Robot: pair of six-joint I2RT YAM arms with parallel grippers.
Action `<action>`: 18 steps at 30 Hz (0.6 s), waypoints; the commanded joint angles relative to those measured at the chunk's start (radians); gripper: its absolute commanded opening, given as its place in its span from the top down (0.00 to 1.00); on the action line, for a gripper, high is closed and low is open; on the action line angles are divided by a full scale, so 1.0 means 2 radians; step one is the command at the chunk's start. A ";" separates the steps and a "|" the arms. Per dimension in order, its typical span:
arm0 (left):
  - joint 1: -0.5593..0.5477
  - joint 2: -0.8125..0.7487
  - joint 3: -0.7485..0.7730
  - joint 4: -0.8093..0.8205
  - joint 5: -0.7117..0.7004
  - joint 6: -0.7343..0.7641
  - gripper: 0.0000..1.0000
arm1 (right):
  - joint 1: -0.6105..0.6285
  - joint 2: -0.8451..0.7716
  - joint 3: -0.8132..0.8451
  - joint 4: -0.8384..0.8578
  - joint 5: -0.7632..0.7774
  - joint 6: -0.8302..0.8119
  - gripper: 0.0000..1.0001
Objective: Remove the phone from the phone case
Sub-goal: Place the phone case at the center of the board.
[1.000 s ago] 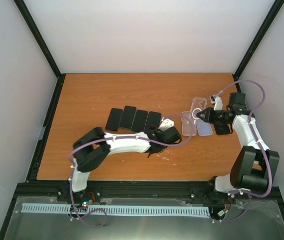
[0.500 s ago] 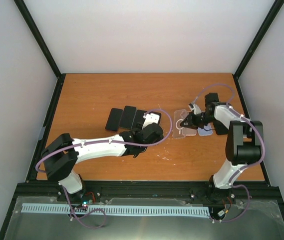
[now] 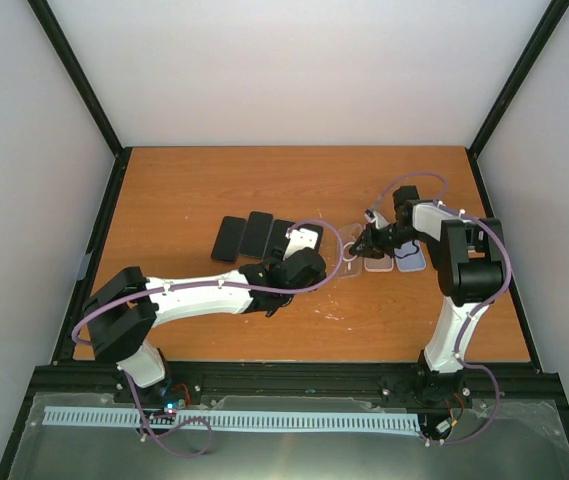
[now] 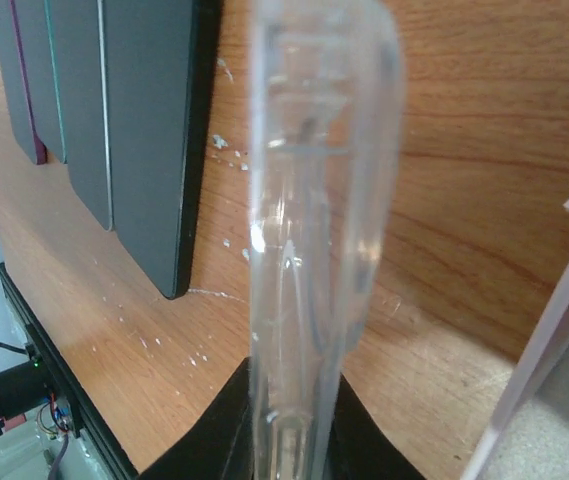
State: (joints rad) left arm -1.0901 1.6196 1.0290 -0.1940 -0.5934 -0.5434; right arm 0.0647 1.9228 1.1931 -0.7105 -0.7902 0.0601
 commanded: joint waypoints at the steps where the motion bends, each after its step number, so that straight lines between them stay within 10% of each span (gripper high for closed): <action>1: 0.003 -0.006 0.001 0.013 -0.001 -0.007 0.23 | 0.004 0.011 0.010 0.003 -0.001 0.008 0.85; 18: 0.004 0.010 0.020 0.027 0.001 0.007 0.23 | 0.004 0.020 0.026 0.024 0.012 0.024 0.90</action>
State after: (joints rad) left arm -1.0885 1.6356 1.0294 -0.1596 -0.5934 -0.5400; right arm 0.0662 1.9495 1.2163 -0.6983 -0.7647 0.0849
